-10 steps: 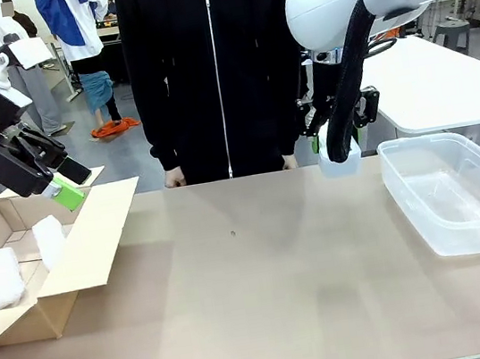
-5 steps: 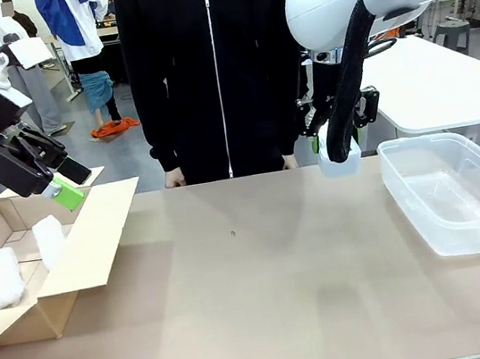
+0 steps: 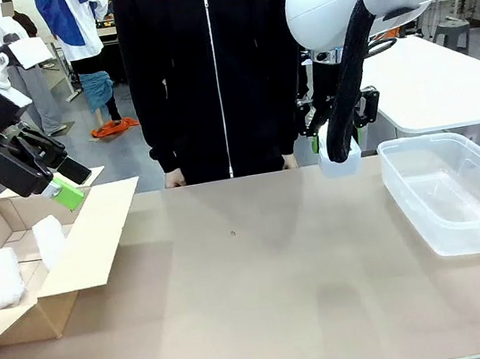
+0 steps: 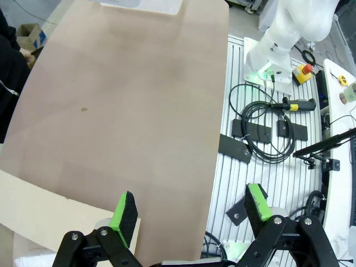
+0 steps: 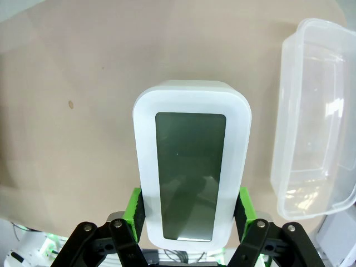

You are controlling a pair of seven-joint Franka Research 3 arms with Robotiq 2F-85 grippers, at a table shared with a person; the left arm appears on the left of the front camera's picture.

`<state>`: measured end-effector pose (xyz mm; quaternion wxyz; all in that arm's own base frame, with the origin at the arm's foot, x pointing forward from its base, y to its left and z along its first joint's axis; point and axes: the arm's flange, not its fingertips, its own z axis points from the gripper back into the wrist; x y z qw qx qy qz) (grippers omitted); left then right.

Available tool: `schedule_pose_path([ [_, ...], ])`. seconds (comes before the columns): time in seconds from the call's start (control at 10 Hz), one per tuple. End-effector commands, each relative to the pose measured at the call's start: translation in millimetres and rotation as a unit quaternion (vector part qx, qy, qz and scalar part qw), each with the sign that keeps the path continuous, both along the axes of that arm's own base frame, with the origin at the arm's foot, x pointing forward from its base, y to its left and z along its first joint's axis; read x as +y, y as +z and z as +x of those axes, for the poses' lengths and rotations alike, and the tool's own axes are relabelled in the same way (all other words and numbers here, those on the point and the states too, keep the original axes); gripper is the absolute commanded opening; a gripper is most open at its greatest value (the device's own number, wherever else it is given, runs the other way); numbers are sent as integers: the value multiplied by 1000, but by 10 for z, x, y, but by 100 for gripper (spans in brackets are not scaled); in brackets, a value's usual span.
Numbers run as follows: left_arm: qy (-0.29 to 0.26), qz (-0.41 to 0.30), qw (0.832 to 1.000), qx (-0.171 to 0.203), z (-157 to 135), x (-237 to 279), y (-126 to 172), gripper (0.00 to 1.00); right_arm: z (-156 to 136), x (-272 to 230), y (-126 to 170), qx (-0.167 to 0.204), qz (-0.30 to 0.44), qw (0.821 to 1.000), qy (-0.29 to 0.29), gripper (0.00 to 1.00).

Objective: Separate and place wrapped and unwrapped clocks.
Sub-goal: If the picked Digital clock is wrapped, place it in the Package Box ; if not, place it in the Organizing box.

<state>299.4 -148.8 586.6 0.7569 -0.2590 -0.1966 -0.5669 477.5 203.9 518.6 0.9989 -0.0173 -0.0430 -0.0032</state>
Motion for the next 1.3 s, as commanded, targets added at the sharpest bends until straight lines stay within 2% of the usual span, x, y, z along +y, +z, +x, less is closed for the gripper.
schedule_pose_path([
  [0.0, -11, -6, 1000, -3, -5, 14, -6, 100, 106, -273, 275, 4, -7, 1000, -27, 78],
  [0.1, -11, -6, 1000, -3, -5, 14, -6, 100, 218, -747, 514, 65, -2, 997, -35, 78],
  [0.2, -11, -6, 1000, -3, -5, 14, -6, 100, 267, -1206, 671, 86, 21, 995, -39, 78],
  [0.3, -11, -6, 1000, -3, -5, 14, -6, 100, 310, -1639, 735, 78, 30, 995, -46, 78],
  [0.4, -11, -6, 1000, -3, -5, 14, -6, 100, 330, -1999, 680, 69, 38, 997, -28, 78],
  [0.7, -11, -6, 1000, -3, -5, 14, -6, 100, 437, -2660, 222, 56, 54, 997, 5, 78],
  [0.8, -11, -6, 1000, -3, -5, 14, -6, 100, 430, -2781, 20, 50, 91, 994, 36, 78],
  [1.0, -11, -6, 1000, -3, -5, 14, -6, 100, 368, -2874, -341, 45, 103, 992, 62, 78],
  [1.1, -11, -6, 1000, -3, -5, 14, -6, 100, 340, -2903, -527, 60, 108, 990, 71, 78],
  [1.2, -11, -6, 1000, -3, -5, 14, -6, 100, 304, -2907, -561, 46, 115, 992, 39, 78],
])
